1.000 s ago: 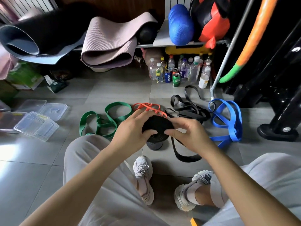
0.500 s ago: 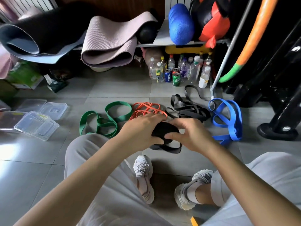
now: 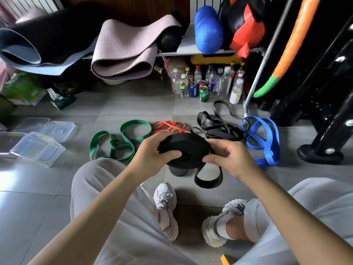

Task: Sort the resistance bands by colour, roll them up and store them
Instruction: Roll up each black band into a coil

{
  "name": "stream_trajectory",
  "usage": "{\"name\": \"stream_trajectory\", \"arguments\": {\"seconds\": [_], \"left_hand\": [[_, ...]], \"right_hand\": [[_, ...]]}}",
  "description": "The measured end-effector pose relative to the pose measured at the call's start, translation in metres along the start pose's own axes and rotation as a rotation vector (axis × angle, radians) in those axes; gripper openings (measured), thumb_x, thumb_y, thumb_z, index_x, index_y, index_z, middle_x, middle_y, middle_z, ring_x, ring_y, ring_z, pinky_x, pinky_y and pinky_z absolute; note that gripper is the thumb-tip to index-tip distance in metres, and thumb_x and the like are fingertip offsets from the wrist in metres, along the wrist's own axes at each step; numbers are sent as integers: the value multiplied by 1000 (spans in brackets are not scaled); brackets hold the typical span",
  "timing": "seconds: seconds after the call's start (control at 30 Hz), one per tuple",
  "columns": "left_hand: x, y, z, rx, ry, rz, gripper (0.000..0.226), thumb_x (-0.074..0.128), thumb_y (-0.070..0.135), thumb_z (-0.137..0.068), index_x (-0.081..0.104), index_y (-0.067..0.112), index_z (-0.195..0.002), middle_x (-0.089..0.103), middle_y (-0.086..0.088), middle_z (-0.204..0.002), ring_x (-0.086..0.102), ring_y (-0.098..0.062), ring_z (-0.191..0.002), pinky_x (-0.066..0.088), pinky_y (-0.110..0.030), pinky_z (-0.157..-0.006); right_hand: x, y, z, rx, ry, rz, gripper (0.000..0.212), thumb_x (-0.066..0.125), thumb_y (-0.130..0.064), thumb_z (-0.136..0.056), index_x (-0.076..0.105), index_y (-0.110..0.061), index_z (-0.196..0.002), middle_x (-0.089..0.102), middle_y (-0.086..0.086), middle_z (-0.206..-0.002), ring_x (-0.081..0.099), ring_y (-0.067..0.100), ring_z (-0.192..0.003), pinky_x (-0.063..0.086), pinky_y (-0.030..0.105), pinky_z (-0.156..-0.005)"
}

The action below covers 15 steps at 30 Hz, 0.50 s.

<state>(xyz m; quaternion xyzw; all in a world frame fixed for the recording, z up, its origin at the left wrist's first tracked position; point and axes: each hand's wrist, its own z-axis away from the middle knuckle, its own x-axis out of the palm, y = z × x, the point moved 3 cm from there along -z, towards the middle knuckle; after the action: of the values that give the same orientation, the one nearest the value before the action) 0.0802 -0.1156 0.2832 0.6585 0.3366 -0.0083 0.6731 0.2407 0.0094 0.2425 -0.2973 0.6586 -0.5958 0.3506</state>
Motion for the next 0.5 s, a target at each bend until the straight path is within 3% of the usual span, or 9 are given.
{"name": "stream_trajectory", "arguments": {"seconds": [0.13, 0.2, 0.27, 0.33, 0.4, 0.5], "left_hand": [[3, -5, 5, -18, 52, 262, 34, 75, 3, -72, 61, 24, -95, 66, 14, -78, 61, 1, -73, 48, -14, -68], [5, -4, 6, -43, 37, 276, 31, 74, 7, -72, 60, 24, -95, 65, 8, -83, 61, -1, -75, 49, -15, -69], [3, -2, 4, -26, -4, 98, 31, 74, 20, -72, 56, 32, -94, 62, 7, -87, 59, 1, -76, 47, -16, -71], [-2, 4, 1, 31, -56, -137, 40, 73, 33, -71, 52, 39, -104, 60, 8, -101, 57, -2, -92, 48, -21, -80], [-4, 14, 0, 139, -137, -349, 60, 73, 32, -75, 44, 37, -128, 53, 9, -123, 51, -8, -112, 47, -31, -93], [8, 22, 0, 399, -251, -688, 64, 60, 25, -83, 30, 42, -137, 49, 3, -131, 52, -22, -116, 50, -41, -88]], "right_hand": [[3, -3, 0, 2, 62, -79, 43, 68, 11, -71, 63, -25, -96, 72, -21, -83, 67, -3, -87, 49, 12, -79], [3, -6, 1, -5, 84, -61, 40, 69, 10, -73, 64, -24, -92, 72, -18, -81, 68, 0, -84, 50, 13, -77], [3, -7, 0, 2, 73, -63, 38, 70, 9, -72, 65, -23, -92, 73, -14, -83, 69, 4, -85, 51, 16, -79], [3, -8, -1, 24, 32, -63, 38, 70, 8, -72, 65, -24, -93, 73, -12, -86, 69, 7, -89, 52, 21, -83], [4, -10, -4, 38, -13, -28, 40, 71, 6, -72, 65, -27, -94, 73, -14, -88, 68, 6, -92, 52, 23, -86], [6, -15, -8, 38, -53, 24, 41, 72, 6, -73, 65, -27, -96, 72, -14, -90, 67, 4, -93, 52, 22, -87]]}}
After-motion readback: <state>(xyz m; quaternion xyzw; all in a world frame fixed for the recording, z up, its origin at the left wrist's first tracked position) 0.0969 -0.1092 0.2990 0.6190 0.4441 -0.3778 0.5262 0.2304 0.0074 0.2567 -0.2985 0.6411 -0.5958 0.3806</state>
